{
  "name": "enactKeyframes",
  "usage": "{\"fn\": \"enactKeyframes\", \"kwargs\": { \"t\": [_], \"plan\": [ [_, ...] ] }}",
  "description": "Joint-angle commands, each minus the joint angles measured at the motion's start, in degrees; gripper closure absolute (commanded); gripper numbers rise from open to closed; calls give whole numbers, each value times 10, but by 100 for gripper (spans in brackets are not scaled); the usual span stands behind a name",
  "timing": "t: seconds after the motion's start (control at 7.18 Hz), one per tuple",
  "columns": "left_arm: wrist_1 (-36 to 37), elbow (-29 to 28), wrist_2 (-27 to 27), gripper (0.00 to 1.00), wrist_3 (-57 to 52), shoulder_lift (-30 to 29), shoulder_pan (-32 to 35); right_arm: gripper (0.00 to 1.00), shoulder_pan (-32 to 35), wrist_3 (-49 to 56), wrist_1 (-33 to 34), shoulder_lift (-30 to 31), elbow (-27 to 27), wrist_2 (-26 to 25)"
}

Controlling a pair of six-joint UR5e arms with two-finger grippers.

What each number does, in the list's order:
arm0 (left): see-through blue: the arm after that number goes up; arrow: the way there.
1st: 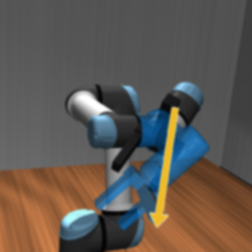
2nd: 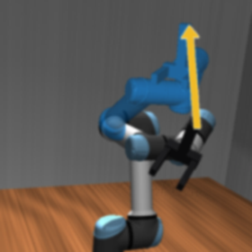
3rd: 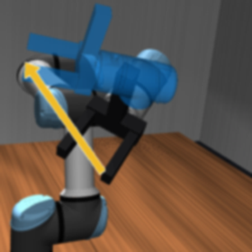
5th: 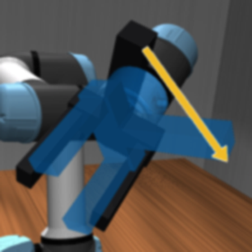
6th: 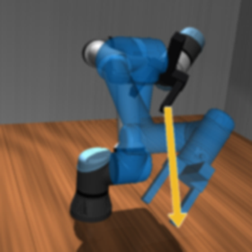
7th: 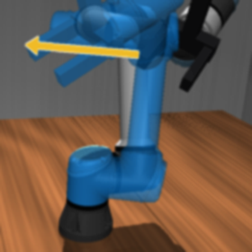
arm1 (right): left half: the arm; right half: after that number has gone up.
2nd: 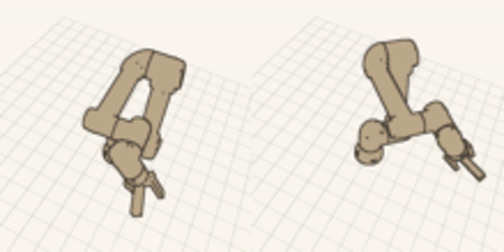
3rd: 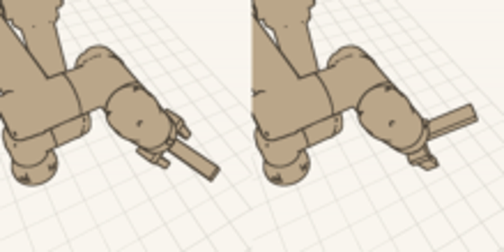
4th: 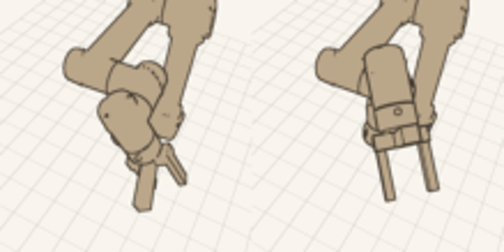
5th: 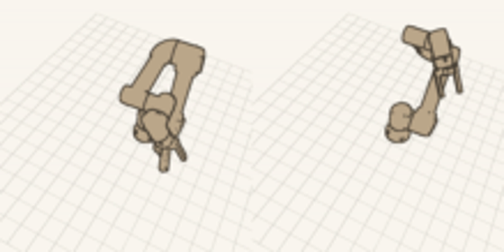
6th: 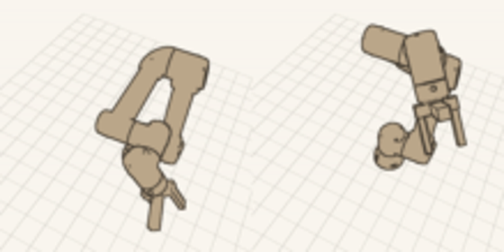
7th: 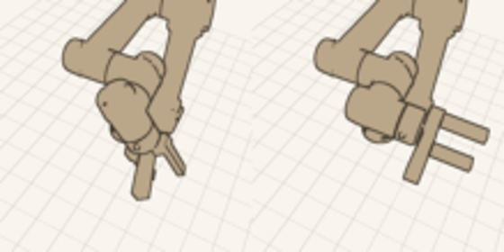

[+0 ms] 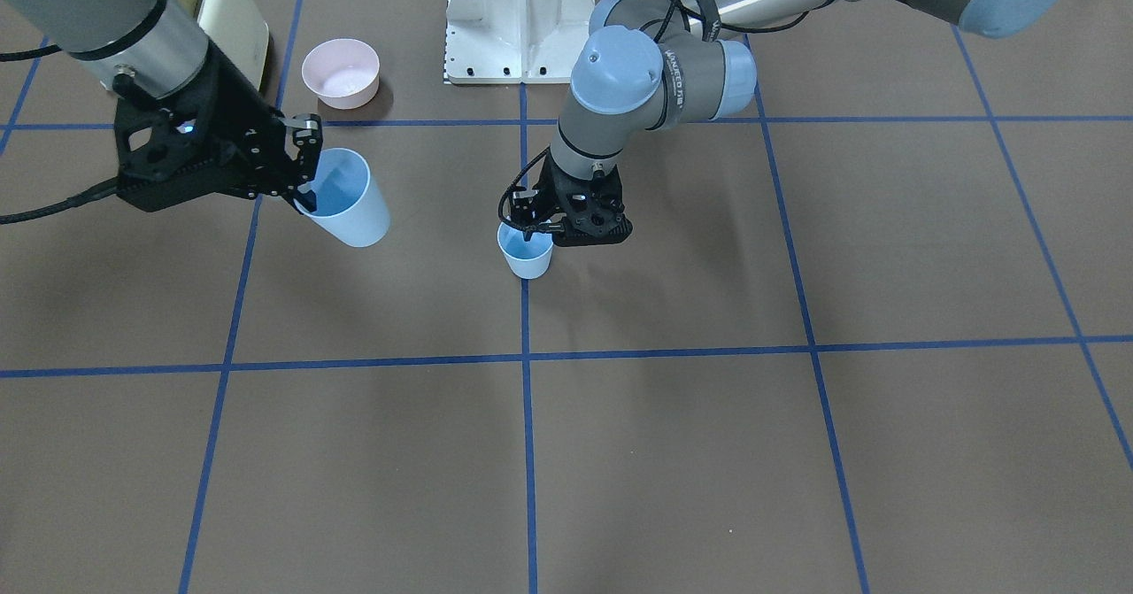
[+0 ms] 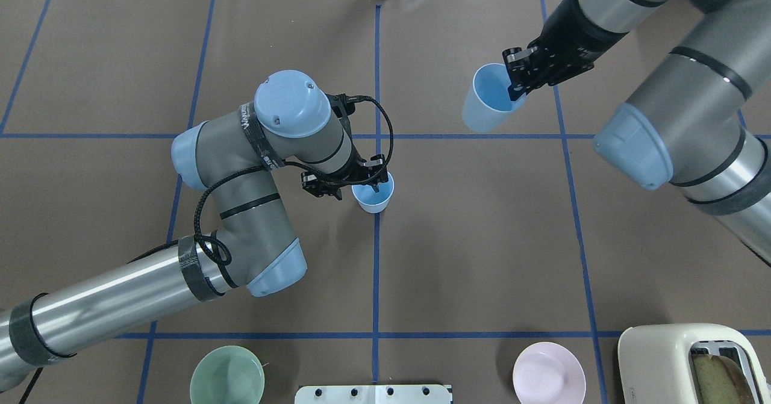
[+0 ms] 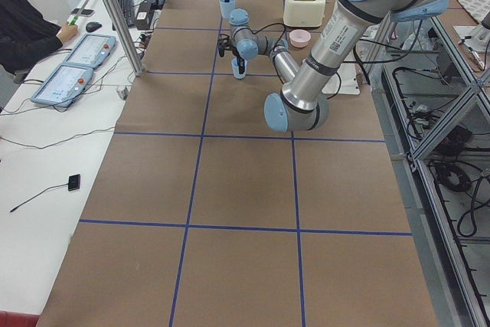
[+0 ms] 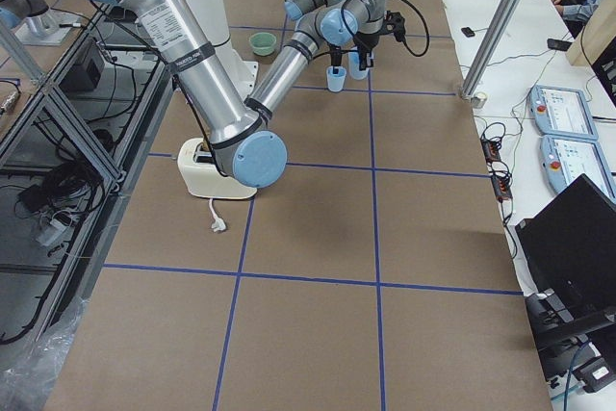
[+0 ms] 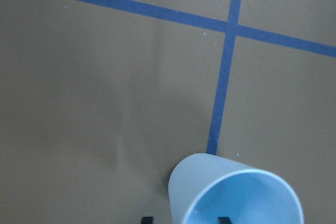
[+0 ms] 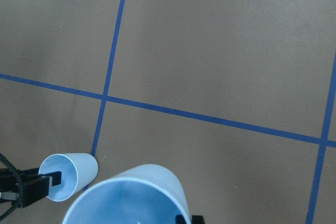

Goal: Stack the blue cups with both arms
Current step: 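Set the left cup down at center while the right gripper brings its cup over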

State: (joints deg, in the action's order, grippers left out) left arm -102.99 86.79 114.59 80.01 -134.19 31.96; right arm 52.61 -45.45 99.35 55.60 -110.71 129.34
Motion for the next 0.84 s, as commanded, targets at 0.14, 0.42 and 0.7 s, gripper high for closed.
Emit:
{"fn": "enactKeyframes", "kwargs": {
  "t": [0.14, 0.42, 0.7],
  "plan": [
    [22, 99, 48, 24, -72, 78, 51, 100, -83, -65, -3, -43, 7, -66],
    [32, 143, 71, 21, -136, 130, 93, 100, -128, -97, -20, -86, 49, -122],
    [32, 170, 77, 15, -200, 185, 124, 100, -154, -105, -63, -86, 78, -146]
  ]
}}
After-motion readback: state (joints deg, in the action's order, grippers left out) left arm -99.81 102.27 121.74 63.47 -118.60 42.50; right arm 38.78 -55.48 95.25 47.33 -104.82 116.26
